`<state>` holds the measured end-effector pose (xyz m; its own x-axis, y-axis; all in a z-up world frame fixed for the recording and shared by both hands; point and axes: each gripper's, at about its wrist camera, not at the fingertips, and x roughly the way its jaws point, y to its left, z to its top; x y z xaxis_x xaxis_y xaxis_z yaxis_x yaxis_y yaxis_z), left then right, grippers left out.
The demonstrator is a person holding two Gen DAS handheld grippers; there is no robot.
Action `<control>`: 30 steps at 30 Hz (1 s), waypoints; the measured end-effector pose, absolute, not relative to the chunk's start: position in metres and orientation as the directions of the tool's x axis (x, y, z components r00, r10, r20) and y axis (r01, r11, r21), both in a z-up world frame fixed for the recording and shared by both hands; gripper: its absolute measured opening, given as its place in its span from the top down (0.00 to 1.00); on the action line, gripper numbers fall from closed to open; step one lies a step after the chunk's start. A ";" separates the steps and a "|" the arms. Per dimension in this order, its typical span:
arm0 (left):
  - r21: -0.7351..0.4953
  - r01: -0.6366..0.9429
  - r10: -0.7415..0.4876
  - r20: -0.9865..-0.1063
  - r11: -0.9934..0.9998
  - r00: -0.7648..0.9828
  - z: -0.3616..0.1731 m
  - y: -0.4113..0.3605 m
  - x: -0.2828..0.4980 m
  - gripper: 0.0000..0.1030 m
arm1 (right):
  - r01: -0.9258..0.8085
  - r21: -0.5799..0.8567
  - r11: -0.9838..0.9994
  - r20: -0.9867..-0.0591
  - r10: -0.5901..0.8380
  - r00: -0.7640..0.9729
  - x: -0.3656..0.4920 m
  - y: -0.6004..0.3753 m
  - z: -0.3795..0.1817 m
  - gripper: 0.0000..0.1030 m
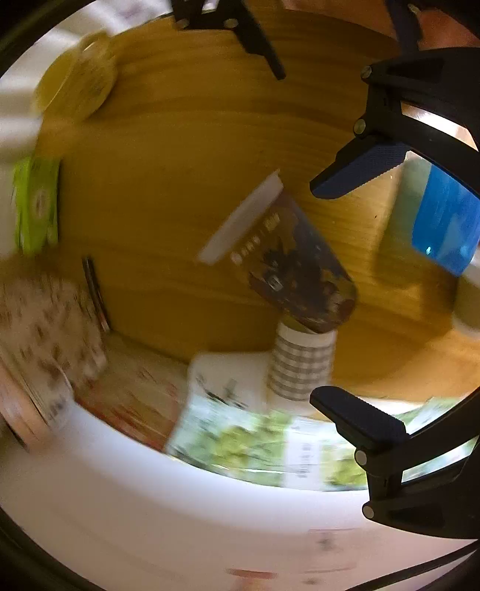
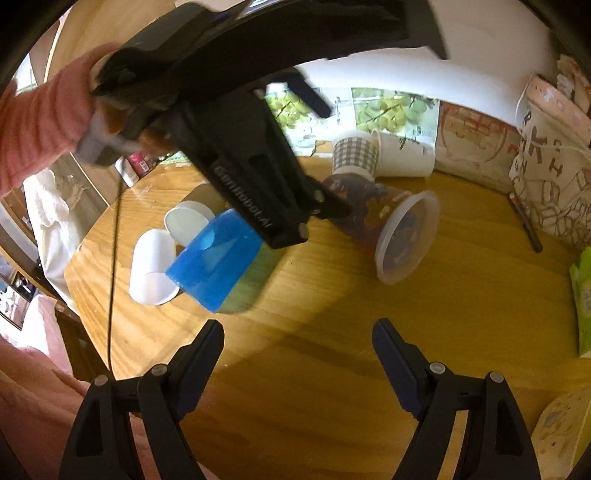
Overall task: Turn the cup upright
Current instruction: 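Close the left tool around the brown printed cup's body, then lift the brown cup with the left tool and rotate it rim-up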
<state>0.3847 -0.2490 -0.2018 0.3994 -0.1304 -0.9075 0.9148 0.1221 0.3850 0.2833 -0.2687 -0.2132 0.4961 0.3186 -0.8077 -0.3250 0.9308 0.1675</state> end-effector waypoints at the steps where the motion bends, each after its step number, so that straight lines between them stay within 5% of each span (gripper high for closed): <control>1: 0.384 0.921 -0.140 -0.910 0.072 0.390 -0.204 -0.252 0.382 0.01 | -0.326 0.171 0.930 -0.809 0.322 0.493 0.282 -0.268 -0.214 0.19; 12: 0.387 0.859 -0.131 -0.922 -0.334 0.365 -0.238 -0.265 0.368 0.02 | -0.303 0.193 0.933 -0.807 0.326 0.492 0.276 -0.273 -0.222 0.19; 20: 0.313 0.866 -0.166 -0.949 -0.389 0.269 -0.248 -0.272 0.377 0.02 | -0.285 0.217 0.934 -0.805 0.336 0.489 0.273 -0.280 -0.226 0.19; 24: 0.264 0.862 -0.127 -0.964 -0.432 0.231 -0.258 -0.277 0.379 0.18 | -0.279 0.231 0.932 -0.802 0.344 0.488 0.272 -0.282 -0.227 0.19; 30: 0.244 0.859 -0.093 -0.970 -0.450 0.227 -0.270 -0.283 0.383 0.26 | -0.265 0.236 0.935 -0.803 0.341 0.489 0.271 -0.286 -0.230 0.19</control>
